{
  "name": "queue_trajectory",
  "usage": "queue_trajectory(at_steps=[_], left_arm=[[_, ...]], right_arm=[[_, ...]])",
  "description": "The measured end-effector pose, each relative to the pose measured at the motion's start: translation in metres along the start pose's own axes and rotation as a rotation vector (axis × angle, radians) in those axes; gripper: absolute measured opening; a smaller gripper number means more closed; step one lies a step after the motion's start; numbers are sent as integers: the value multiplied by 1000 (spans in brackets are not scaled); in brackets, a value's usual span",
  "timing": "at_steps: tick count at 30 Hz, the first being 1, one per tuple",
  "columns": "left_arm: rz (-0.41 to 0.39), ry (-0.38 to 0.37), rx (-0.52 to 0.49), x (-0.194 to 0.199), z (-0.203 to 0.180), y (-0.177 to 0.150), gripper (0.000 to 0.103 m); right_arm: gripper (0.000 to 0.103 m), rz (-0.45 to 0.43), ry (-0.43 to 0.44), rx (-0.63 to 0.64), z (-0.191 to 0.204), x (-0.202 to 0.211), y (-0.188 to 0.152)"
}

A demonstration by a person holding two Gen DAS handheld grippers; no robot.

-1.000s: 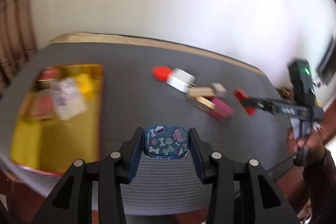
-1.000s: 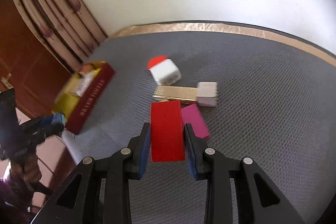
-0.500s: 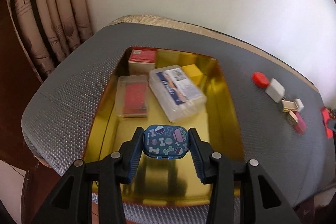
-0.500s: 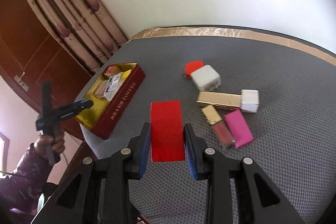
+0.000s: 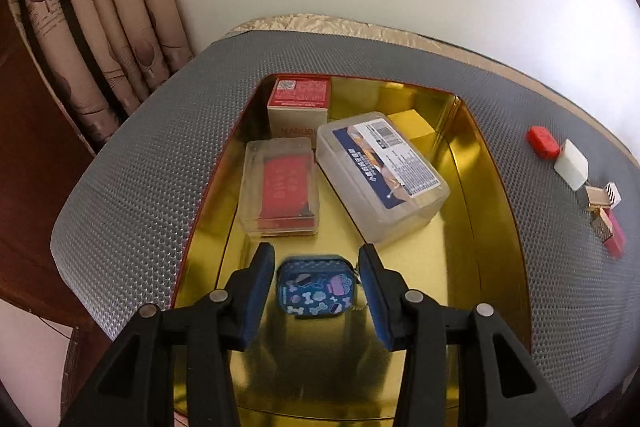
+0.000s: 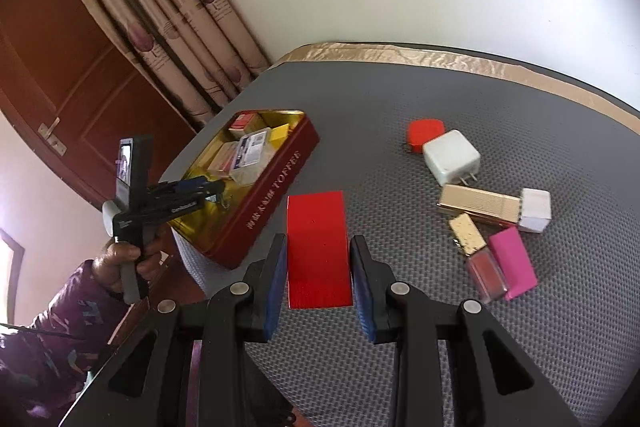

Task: Organize rigid objects
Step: 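Release blue tin into tin with left gripper while right lowers red box there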

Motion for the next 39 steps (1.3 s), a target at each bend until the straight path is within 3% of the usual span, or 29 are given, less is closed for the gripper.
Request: queue_trajectory(at_steps=[6, 11, 15, 20, 25, 29, 39], left_arm=[[-81, -15, 78, 39, 7, 1, 46], [-194, 55, 143, 94, 18, -20, 57], [-226, 96, 164, 118, 26, -40, 58], [-237, 102, 201, 126, 34, -57, 58], [-243, 109, 253, 123, 42, -63, 58], [-216, 134, 214, 116, 41, -62, 58], [-119, 93, 238, 94, 48, -65, 58]], right_arm=[[29, 12, 36, 29, 26, -12, 10], [29, 42, 112, 53, 62, -39, 26], [29, 96, 164, 80, 92, -77, 40], [29, 166, 207, 78, 124, -133, 59], [29, 213, 162, 93, 144, -189, 73], [29, 237, 146, 67, 145, -218, 78], [30, 246, 78, 67, 144, -262, 93]])
Point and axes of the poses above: each gripper's, at about its wrist camera, not at the fingertips, and x roughly against the way its jaws point, z to its left, y to its top, the point moved 5 cm from there along -x, roughly the way its jaws point, and after that the axes turned 3 degrees about y, right-handed, at the moved point
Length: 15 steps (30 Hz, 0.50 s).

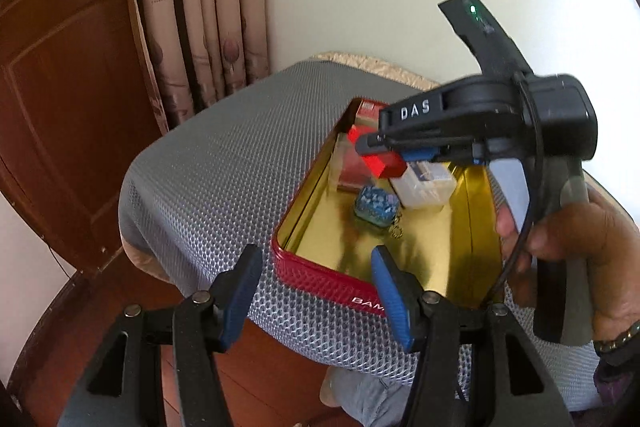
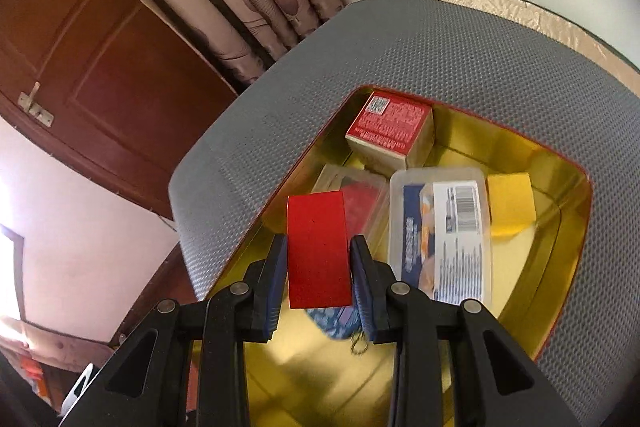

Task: Organize rigid objects
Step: 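Release blue tin into tin with left gripper while right lowers red box there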

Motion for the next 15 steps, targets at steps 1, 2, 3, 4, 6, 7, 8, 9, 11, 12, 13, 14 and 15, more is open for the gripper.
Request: queue_trajectory(at_steps=[1, 2, 3, 4, 6, 7, 8, 9, 11, 12, 13, 14, 15], left_arm=[[7, 3, 2, -1, 0, -1, 58], [12, 3, 2, -3, 1, -1, 58], [15, 3, 2, -4, 2, -2, 58], [18, 6, 3, -5, 2, -3, 58], [27, 9, -4, -7, 3, -4, 58], [32, 10, -7, -8, 2, -4, 58], [37, 12, -11, -9, 1, -5, 58], [40, 13, -14, -10, 1, -5, 58], [51, 15, -19, -11, 0, -6, 58], [54, 15, -20, -11, -1, -6, 58], [57, 15, -20, -11, -1, -6, 58], [56, 16, -20, -11, -1, -6, 58], [55, 18, -21, -11, -1, -6, 58]], right_arm=[[30, 1, 0, -3, -1, -2, 2], [30, 1, -6, -5, -2, -4, 4], [30, 2, -10, -6, -4, -5, 5], [30, 4, -12, -8, -4, -8, 6], [30, 3, -12, -17, -6, -10, 8], [30, 3, -11, -18, -6, -11, 8], [32, 2, -15, -18, -7, -13, 9], [32, 0, -19, -20, -7, -13, 9], [32, -6, -9, -25, -7, -13, 10], [32, -10, -11, -25, -8, -12, 10], [33, -19, -12, -25, -8, -10, 11], [34, -23, -4, -23, -8, -6, 9], [36, -31, 3, -26, -7, -2, 10]])
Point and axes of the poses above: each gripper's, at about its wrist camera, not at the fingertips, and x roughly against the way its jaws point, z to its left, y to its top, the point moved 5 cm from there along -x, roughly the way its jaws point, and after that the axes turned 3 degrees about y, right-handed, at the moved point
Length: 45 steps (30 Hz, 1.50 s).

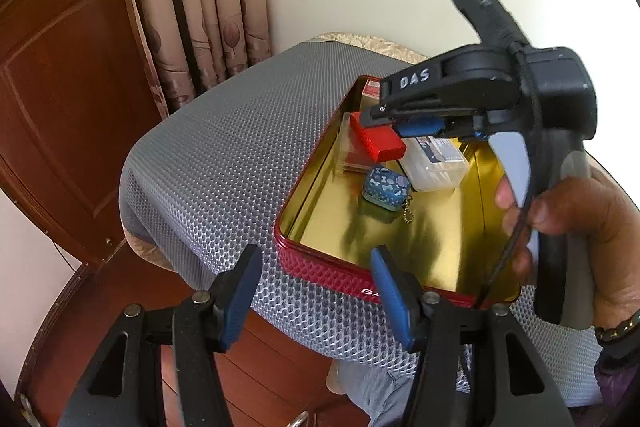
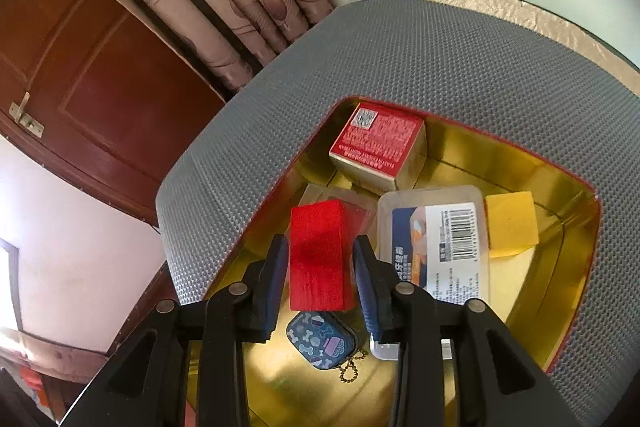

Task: Organize rigid objects
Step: 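Release blue tin into tin with left gripper while right lowers red box there, then move the left gripper to the gold-capped lipstick and grasp it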

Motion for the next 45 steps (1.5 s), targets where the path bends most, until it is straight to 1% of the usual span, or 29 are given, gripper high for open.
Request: queue_trajectory(at_steps=[1, 2, 3, 5, 6, 7, 10, 13, 16, 17, 19, 20, 21, 22, 25, 26, 27, 28, 29, 30, 31, 32, 34, 36, 37, 40, 42, 43, 45], left_arm=[[0, 0, -1, 0, 1, 0, 58], [1, 2, -1, 0, 1, 0, 58], [2, 2, -3, -1, 0, 0, 58], [-1, 6, -10, -1, 0, 0, 58], [-2, 10, -14, 0, -1, -1, 58], [-4, 14, -17, 0, -2, -1, 58], [-16, 25, -27, 3, -4, -2, 58], [-30, 40, -40, 5, -6, -3, 58], [-49, 60, -61, 10, -11, -3, 58], [-57, 67, -66, 12, -12, -3, 58], [-93, 91, -87, 18, -16, -3, 58], [-110, 101, -97, 21, -17, -2, 58], [-128, 108, -106, 24, -19, -2, 58], [-148, 113, -115, 29, -21, -2, 58], [-189, 113, -131, 39, -29, -2, 58], [-194, 116, -143, 42, -33, -3, 58], [-192, 117, -155, 44, -39, -4, 58], [-191, 109, -166, 46, -45, -5, 58], [-191, 98, -180, 47, -51, -6, 58], [-195, 90, -197, 50, -59, -7, 58], [-201, 84, -219, 53, -69, -9, 58], [-204, 75, -243, 56, -80, -11, 58], [-202, 33, -288, 61, -105, -14, 58], [-208, -22, -337, 67, -133, -16, 58], [-201, -68, -374, 68, -151, -18, 58], [-131, -212, -447, 65, -200, -24, 58], [-79, -280, -451, 62, -225, -27, 58], [-29, -332, -435, 58, -241, -28, 58], [47, -405, -387, 50, -260, -25, 58]], right_arm=[[40, -8, 2, -2, 0, 4, 0], [48, -23, 4, -5, 0, 10, 0], [52, -41, 6, -6, 1, 18, 0], [77, -88, -2, -9, 1, 40, -5], [83, -110, -13, -7, 0, 50, -8], [92, -135, -27, -4, -2, 62, -12], [100, -208, -84, -4, -17, 105, -33], [103, -242, -171, -33, -44, 145, -56], [103, -267, -291, -86, -82, 190, -83], [103, -277, -340, -118, -98, 210, -95], [103, -251, -415, -192, -127, 240, -111], [103, -262, -455, -228, -143, 263, -121], [103, -305, -483, -240, -150, 283, -129], [103, -409, -544, -238, -157, 319, -141], [103, -599, -675, -171, -165, 381, -170], [103, -670, -708, -137, -175, 396, -186], [103, -681, -697, -140, -188, 398, -200], [103, -578, -624, -213, -218, 389, -218], [103, -489, -574, -327, -245, 378, -230], [103, -447, -547, -427, -268, 373, -245], [103, -460, -550, -485, -285, 375, -263], [103, -471, -621, -491, -295, 379, -278], [103, -449, -739, -464, -305, 383, -290], [103, -400, -692, -457, -318, 376, -296], [103, -390, -701, -451, -321, 374, -298], [103, -369, -789, -391, -322, 370, -299], [103, -366, -804, -376, -327, 364, -300], [103, -366, -791, -379, -330, 360, -302], [103, -359, -748, -407, -339, 352, -308]])
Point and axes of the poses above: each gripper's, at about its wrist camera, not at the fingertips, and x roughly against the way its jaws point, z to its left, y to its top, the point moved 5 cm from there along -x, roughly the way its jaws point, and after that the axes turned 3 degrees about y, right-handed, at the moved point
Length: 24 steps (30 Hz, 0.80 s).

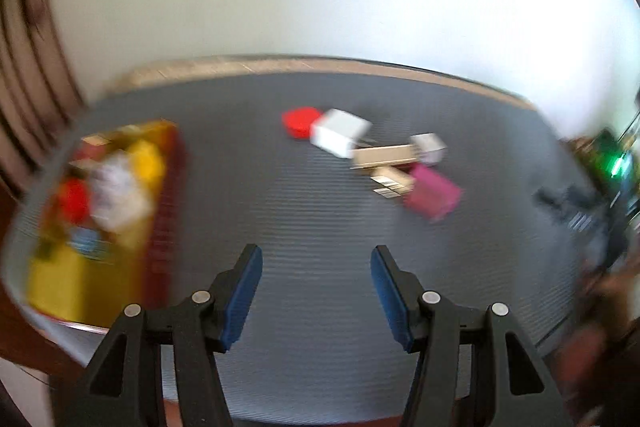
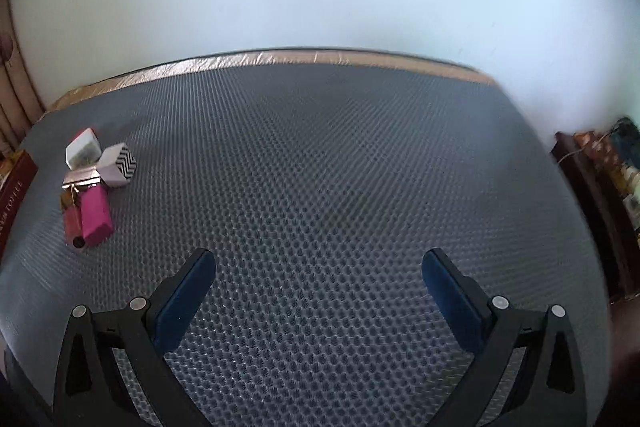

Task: Organize rigid objects
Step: 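Move the left gripper to the gold-capped lipstick and grasp it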

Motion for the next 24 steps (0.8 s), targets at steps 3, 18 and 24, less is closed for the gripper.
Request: queue_trajectory(at_steps=[3, 18, 24], left_arm=[[75, -84, 113, -26, -8, 22, 58], [306, -169, 450, -127, -39, 46, 58], [314, -122, 488, -145, -44, 50, 58]], right_arm=[[103, 16, 74, -64, -10, -4, 0], [103, -18, 224, -163, -32, 5, -2], [103, -25, 248, -183, -52, 13, -10]])
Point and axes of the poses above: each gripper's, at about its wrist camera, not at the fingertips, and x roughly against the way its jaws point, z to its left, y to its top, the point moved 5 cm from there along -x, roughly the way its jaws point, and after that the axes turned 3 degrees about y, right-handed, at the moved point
